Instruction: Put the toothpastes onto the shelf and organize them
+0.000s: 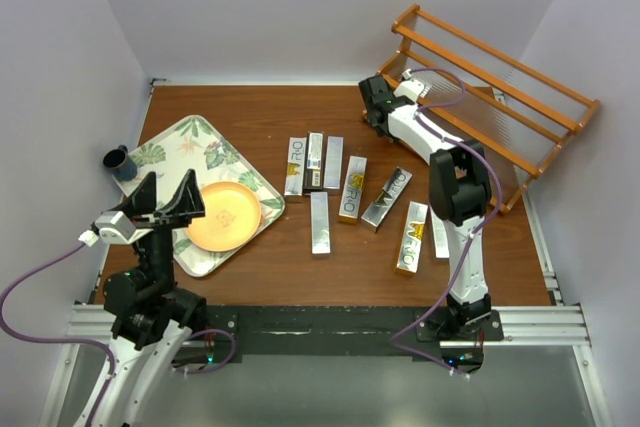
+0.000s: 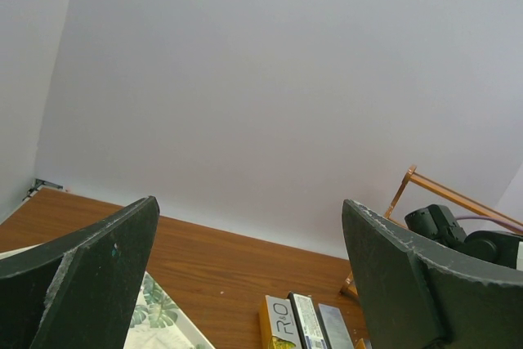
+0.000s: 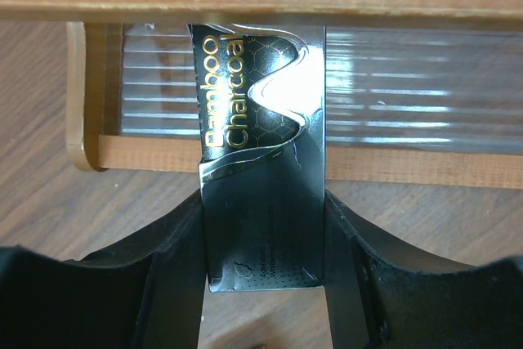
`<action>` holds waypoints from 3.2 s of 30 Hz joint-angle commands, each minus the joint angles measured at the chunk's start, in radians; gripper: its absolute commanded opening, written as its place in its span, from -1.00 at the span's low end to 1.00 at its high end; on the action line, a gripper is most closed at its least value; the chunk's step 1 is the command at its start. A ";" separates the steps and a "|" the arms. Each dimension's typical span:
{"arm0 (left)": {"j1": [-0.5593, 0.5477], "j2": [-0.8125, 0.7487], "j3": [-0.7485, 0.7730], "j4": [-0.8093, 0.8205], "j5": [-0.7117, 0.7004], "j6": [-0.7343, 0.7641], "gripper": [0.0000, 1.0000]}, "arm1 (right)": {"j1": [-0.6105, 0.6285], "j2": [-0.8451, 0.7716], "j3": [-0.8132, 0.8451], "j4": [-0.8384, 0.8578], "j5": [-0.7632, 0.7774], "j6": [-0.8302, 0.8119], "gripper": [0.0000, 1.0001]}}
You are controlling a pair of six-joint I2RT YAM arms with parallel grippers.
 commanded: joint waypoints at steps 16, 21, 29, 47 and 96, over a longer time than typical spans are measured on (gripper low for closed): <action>-0.008 -0.008 0.027 0.019 -0.005 -0.007 1.00 | -0.024 0.020 0.011 0.088 0.039 0.065 0.01; -0.008 -0.010 0.026 0.019 -0.005 -0.007 0.99 | -0.027 0.011 -0.003 0.102 0.037 0.062 0.07; -0.009 -0.008 0.027 0.019 -0.004 -0.007 1.00 | -0.030 0.006 -0.010 0.117 0.019 0.062 0.25; -0.011 -0.010 0.026 0.021 -0.001 -0.007 0.99 | -0.028 -0.025 -0.084 0.132 -0.001 0.062 0.21; -0.014 -0.010 0.027 0.021 0.001 -0.006 1.00 | 0.033 -0.090 -0.138 0.401 0.328 -0.116 -0.73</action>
